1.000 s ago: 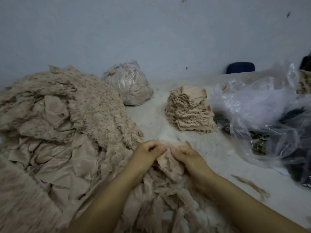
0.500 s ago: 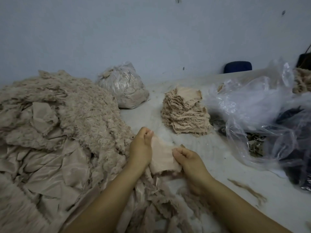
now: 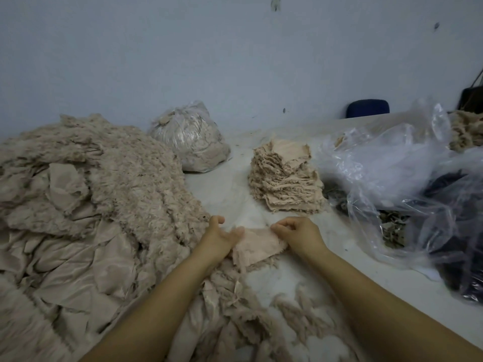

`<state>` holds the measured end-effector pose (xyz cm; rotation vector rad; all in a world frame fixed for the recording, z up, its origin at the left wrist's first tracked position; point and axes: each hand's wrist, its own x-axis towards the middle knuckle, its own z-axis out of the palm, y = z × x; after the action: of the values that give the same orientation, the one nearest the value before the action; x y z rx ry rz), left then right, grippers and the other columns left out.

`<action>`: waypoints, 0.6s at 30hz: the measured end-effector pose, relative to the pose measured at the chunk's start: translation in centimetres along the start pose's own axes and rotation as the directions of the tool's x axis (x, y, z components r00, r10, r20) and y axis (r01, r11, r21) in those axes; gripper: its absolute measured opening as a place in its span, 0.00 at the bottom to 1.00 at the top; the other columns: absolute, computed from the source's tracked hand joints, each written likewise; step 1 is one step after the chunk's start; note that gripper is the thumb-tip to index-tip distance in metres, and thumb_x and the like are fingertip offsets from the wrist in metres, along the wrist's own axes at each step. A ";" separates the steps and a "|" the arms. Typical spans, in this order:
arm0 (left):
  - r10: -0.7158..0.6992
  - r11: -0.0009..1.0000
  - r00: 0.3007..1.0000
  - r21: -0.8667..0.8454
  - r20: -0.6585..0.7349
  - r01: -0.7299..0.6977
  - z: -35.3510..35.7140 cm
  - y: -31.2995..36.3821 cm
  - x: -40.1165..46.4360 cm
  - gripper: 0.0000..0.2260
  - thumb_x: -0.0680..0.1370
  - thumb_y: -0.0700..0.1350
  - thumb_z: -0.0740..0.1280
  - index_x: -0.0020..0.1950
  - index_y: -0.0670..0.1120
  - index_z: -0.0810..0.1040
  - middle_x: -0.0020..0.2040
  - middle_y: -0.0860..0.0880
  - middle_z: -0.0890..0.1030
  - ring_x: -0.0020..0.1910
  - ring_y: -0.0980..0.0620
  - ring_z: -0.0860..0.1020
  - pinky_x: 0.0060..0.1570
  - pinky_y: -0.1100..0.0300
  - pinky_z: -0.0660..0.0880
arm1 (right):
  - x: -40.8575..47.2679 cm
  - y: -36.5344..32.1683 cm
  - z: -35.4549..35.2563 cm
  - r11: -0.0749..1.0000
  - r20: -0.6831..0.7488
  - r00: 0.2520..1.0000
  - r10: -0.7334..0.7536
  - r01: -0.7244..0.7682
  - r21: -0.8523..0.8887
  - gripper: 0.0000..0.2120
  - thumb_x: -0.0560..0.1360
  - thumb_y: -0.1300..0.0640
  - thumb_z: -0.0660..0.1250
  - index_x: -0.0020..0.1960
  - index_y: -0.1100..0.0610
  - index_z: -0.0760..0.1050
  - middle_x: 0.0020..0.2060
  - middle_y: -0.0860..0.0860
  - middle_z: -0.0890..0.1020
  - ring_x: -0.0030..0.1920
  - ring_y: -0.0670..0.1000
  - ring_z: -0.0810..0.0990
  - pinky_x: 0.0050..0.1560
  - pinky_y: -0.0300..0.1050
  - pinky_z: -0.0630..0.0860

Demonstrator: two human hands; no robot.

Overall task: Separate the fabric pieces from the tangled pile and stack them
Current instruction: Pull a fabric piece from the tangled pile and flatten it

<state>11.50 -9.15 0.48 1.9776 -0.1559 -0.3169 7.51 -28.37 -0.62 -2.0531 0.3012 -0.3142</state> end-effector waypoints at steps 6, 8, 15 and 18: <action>0.074 0.954 0.994 0.285 0.084 -0.096 0.1 -0.7 -0.5 0.37 0.72 0.39 0.73 0.74 0.51 0.57 0.49 0.55 0.72 0.42 0.57 0.75 0.36 0.65 0.74 | -0.4 -0.4 0.2 0.954 -0.021 0.999 -0.045 0.037 -0.298 0.09 0.77 0.49 0.66 0.51 0.52 0.81 0.47 0.51 0.83 0.50 0.51 0.80 0.47 0.43 0.75; 0.091 0.947 0.992 0.301 0.084 -0.112 -0.1 -1.0 -0.6 0.30 0.73 0.38 0.71 0.70 0.50 0.62 0.46 0.57 0.71 0.39 0.58 0.75 0.35 0.64 0.74 | -1.0 -0.9 0.5 0.872 -0.092 0.983 -0.160 0.097 -0.480 0.13 0.78 0.48 0.64 0.59 0.51 0.78 0.55 0.52 0.79 0.56 0.53 0.77 0.50 0.45 0.73; 0.184 0.907 0.983 0.379 0.032 -0.182 -0.6 -1.4 -1.4 0.19 0.72 0.36 0.68 0.57 0.53 0.68 0.46 0.52 0.74 0.36 0.57 0.73 0.35 0.69 0.72 | -3.4 0.6 4.3 0.654 0.494 0.846 -0.199 0.490 -0.577 0.23 0.84 0.47 0.47 0.77 0.51 0.56 0.77 0.51 0.56 0.77 0.53 0.52 0.75 0.49 0.46; 0.231 0.880 0.973 0.431 -0.025 -0.198 -2.1 -1.7 -2.2 0.12 0.72 0.35 0.68 0.51 0.49 0.77 0.43 0.50 0.78 0.38 0.54 0.75 0.40 0.65 0.72 | -2.9 1.1 4.4 0.642 0.509 0.848 -0.145 0.472 -0.604 0.25 0.84 0.45 0.44 0.79 0.49 0.49 0.79 0.49 0.49 0.78 0.51 0.45 0.75 0.47 0.40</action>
<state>9.90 -6.09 0.09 2.3756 -0.4242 -0.0610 6.20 -24.34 -3.97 -2.8947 -0.2777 0.0775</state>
